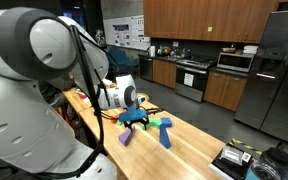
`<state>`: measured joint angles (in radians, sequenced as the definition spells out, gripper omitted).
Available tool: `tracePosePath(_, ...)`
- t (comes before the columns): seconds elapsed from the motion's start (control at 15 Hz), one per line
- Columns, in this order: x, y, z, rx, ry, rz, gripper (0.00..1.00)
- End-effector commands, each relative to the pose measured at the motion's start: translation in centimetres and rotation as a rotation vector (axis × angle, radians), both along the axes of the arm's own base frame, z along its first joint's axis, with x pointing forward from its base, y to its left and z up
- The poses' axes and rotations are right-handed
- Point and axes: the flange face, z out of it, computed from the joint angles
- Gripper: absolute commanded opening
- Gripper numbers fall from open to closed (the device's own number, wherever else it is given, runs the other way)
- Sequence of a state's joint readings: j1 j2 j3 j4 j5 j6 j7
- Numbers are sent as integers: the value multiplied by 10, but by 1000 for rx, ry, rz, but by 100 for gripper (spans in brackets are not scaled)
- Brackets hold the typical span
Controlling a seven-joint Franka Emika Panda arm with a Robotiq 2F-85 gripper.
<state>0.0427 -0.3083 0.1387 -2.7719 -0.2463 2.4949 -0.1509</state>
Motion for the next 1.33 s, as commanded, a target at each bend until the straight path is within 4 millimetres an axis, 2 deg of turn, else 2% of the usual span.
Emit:
tracePosePath(0.0, -7, 20, -1, -40, 9, 43, 100)
tracePosePath(0.33, -15, 45, -7, -55, 22, 86, 100)
tracePosePath(0.8, -7, 88, -10, -29, -3, 8, 100)
tracePosePath(1.27, 35, 99, -5, 63, -28, -209, 100)
